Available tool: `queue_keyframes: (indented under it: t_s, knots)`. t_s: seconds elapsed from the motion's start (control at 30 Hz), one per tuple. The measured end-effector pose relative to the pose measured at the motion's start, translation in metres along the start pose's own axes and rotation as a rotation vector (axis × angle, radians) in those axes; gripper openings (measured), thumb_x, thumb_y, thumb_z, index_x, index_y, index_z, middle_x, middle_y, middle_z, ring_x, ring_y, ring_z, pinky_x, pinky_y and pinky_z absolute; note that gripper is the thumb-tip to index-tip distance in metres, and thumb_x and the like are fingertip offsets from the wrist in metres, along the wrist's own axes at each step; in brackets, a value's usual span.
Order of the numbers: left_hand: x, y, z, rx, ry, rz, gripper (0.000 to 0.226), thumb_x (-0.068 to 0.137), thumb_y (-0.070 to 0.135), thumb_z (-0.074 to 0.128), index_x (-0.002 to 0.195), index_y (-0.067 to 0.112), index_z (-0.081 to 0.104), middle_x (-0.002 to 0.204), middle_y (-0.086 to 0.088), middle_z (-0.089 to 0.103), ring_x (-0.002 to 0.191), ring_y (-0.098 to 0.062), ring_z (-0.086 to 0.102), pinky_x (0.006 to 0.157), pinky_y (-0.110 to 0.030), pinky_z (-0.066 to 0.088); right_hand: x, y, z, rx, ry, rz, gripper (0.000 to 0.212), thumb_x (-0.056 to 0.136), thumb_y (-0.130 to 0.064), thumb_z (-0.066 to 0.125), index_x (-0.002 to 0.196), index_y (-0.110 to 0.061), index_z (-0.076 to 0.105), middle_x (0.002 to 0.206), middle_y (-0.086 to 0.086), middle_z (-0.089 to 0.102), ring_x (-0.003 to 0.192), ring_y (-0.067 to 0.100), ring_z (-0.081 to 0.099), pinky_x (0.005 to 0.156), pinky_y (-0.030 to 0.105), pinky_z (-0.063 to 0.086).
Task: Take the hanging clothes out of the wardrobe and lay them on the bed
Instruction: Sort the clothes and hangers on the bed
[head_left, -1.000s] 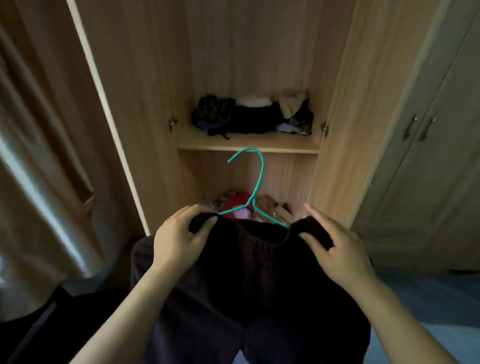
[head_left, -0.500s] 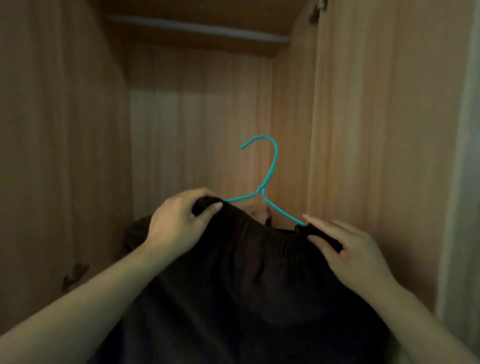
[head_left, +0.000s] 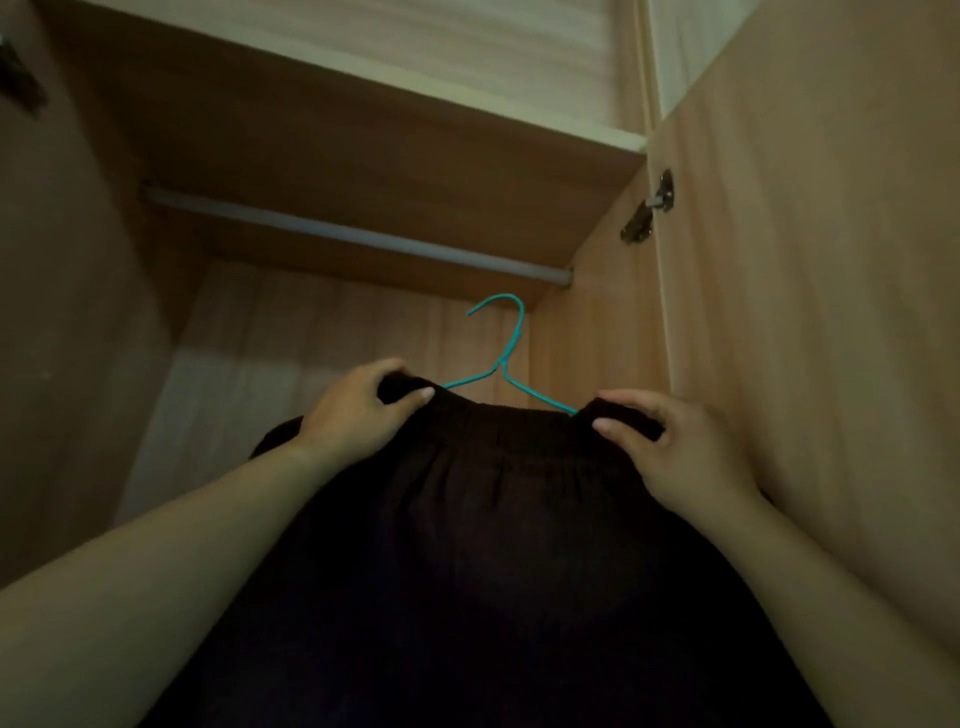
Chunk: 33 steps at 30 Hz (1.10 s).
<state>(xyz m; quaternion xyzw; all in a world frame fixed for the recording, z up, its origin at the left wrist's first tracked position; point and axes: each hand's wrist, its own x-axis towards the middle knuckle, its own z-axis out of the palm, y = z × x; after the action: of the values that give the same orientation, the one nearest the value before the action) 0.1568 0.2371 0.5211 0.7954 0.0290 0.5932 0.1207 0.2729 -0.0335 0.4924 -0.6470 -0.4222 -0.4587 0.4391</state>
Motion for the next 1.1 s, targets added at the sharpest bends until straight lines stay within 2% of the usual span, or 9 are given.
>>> queue_keyframes:
  t_s: [0.1, 0.23, 0.37, 0.47, 0.53, 0.67, 0.77, 0.93, 1.1]
  knots:
    - [0.041, -0.029, 0.034, 0.026, 0.036, -0.027, 0.036, 0.081, 0.054, 0.06, 0.109, 0.03, 0.057, 0.111, -0.001, 0.064, 0.106, -0.024, 0.059, 0.087, -0.039, 0.049, 0.046, 0.007, 0.018, -0.133, 0.034, -0.017, 0.027, 0.085, -0.03, 0.067, 0.111, -0.03, 0.067, 0.099, -0.009, 0.069, 0.082, 0.005, 0.06, 0.073, 0.021, 0.044]
    - [0.082, -0.06, 0.078, -0.04, 0.064, 0.001, 0.049, 0.091, 0.047, 0.051, 0.136, 0.031, 0.041, 0.135, -0.006, 0.049, 0.123, -0.024, 0.047, 0.098, -0.035, 0.041, 0.097, 0.018, 0.037, -0.371, 0.147, -0.036, 0.03, 0.088, -0.031, 0.063, 0.117, -0.027, 0.065, 0.112, -0.003, 0.068, 0.097, 0.016, 0.06, 0.076, 0.023, 0.041]
    - [0.122, -0.083, 0.111, -0.148, 0.052, 0.102, 0.048, 0.094, 0.047, 0.044, 0.139, 0.033, 0.037, 0.143, -0.001, 0.041, 0.13, -0.02, 0.04, 0.102, -0.031, 0.033, 0.155, 0.029, 0.059, -0.574, 0.239, -0.022, 0.032, 0.09, -0.035, 0.058, 0.12, -0.025, 0.063, 0.114, 0.003, 0.066, 0.104, 0.024, 0.059, 0.076, 0.026, 0.038]
    - [0.15, -0.092, 0.132, -0.197, 0.038, 0.157, 0.046, 0.094, 0.049, 0.043, 0.138, 0.035, 0.039, 0.144, 0.001, 0.04, 0.129, -0.017, 0.04, 0.1, -0.029, 0.035, 0.202, 0.037, 0.073, -0.603, 0.297, 0.032, 0.033, 0.091, -0.033, 0.057, 0.121, -0.019, 0.061, 0.119, 0.007, 0.061, 0.109, 0.026, 0.054, 0.083, 0.03, 0.039]
    - [0.166, -0.095, 0.147, -0.245, 0.048, 0.188, 0.044, 0.094, 0.049, 0.043, 0.135, 0.034, 0.042, 0.141, 0.002, 0.042, 0.125, -0.016, 0.044, 0.097, -0.029, 0.038, 0.228, 0.045, 0.082, -0.623, 0.309, 0.035, 0.029, 0.091, -0.029, 0.058, 0.117, -0.017, 0.062, 0.117, 0.009, 0.061, 0.108, 0.026, 0.054, 0.085, 0.033, 0.041]
    - [0.186, -0.096, 0.175, -0.277, 0.071, 0.251, 0.042, 0.093, 0.051, 0.042, 0.132, 0.035, 0.045, 0.133, 0.005, 0.048, 0.112, -0.012, 0.05, 0.088, -0.028, 0.042, 0.261, 0.061, 0.095, -0.761, 0.313, 0.066, 0.024, 0.092, -0.026, 0.056, 0.114, -0.02, 0.062, 0.11, 0.008, 0.063, 0.099, 0.025, 0.057, 0.069, 0.029, 0.041]
    - [0.189, -0.101, 0.192, -0.208, 0.116, 0.322, 0.042, 0.092, 0.055, 0.039, 0.13, 0.037, 0.046, 0.128, 0.007, 0.051, 0.111, -0.01, 0.049, 0.083, -0.026, 0.042, 0.283, 0.067, 0.109, -0.844, 0.253, 0.078, 0.026, 0.094, -0.025, 0.054, 0.117, -0.016, 0.06, 0.11, 0.01, 0.062, 0.098, 0.025, 0.057, 0.067, 0.029, 0.041]
    - [0.186, -0.125, 0.219, -0.156, 0.174, 0.391, 0.059, 0.083, 0.067, 0.024, 0.127, 0.038, 0.05, 0.12, 0.01, 0.055, 0.106, -0.008, 0.052, 0.083, -0.028, 0.045, 0.317, 0.088, 0.142, -0.927, 0.186, 0.025, 0.018, 0.093, -0.022, 0.054, 0.109, -0.016, 0.062, 0.098, 0.009, 0.063, 0.084, 0.024, 0.057, 0.065, 0.032, 0.046]
    - [0.18, -0.149, 0.242, -0.051, 0.172, 0.401, 0.06, 0.084, 0.065, 0.021, 0.128, 0.035, 0.05, 0.117, 0.008, 0.056, 0.104, -0.011, 0.054, 0.081, -0.027, 0.042, 0.312, 0.125, 0.177, -1.03, 0.181, -0.072, 0.025, 0.095, -0.029, 0.051, 0.113, -0.014, 0.06, 0.103, 0.01, 0.063, 0.088, 0.025, 0.06, 0.059, 0.029, 0.038]
